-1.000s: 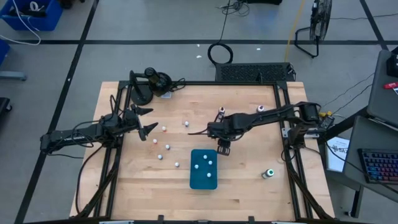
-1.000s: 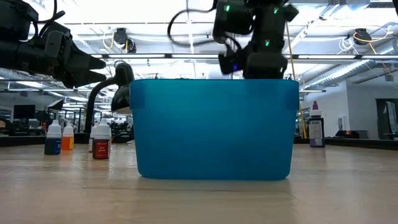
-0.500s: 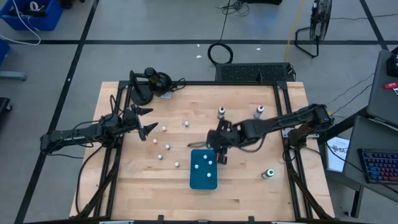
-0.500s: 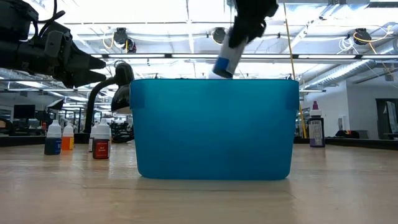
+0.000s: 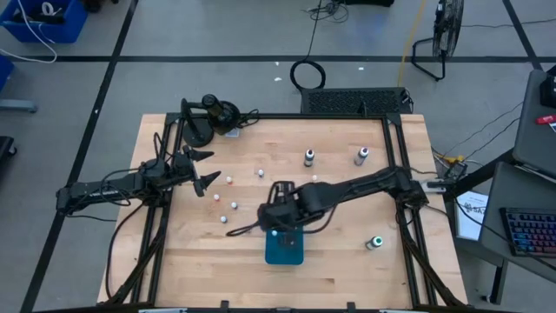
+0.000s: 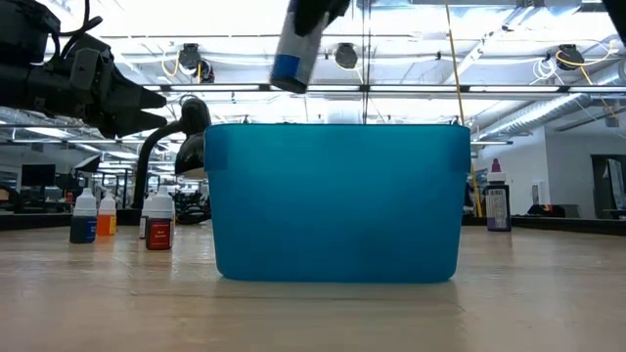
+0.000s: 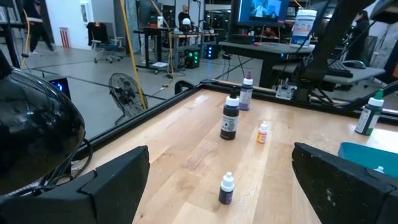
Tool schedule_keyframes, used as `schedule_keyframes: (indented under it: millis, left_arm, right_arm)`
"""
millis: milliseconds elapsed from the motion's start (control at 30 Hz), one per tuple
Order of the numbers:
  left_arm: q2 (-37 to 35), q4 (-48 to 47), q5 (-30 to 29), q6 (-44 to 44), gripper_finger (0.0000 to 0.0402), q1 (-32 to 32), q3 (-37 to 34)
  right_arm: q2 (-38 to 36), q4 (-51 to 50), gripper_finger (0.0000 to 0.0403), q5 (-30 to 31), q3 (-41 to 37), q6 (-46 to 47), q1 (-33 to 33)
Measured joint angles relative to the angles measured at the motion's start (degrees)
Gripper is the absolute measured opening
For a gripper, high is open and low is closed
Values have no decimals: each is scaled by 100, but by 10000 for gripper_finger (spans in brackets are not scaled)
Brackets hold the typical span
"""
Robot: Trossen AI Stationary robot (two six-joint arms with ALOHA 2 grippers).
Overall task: Pick & Place food coloring
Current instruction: Put the blue big food coloring bottle into the blue bin
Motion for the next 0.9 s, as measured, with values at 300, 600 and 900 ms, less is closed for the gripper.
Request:
schedule_keyframes:
  millis: [300,600,900]
  left_arm:
    - [0,0,0,0,390,0,0]
    - [0,0,0,0,390,0,1]
    - [0,0,-2,0,390,0,-1]
  right_arm:
    - [597,-455,125,-106,80,-477,-306]
    - [818,-42,125,-339,-55,-859,-387]
    - [832,613,125,-714,-862,-976,-431]
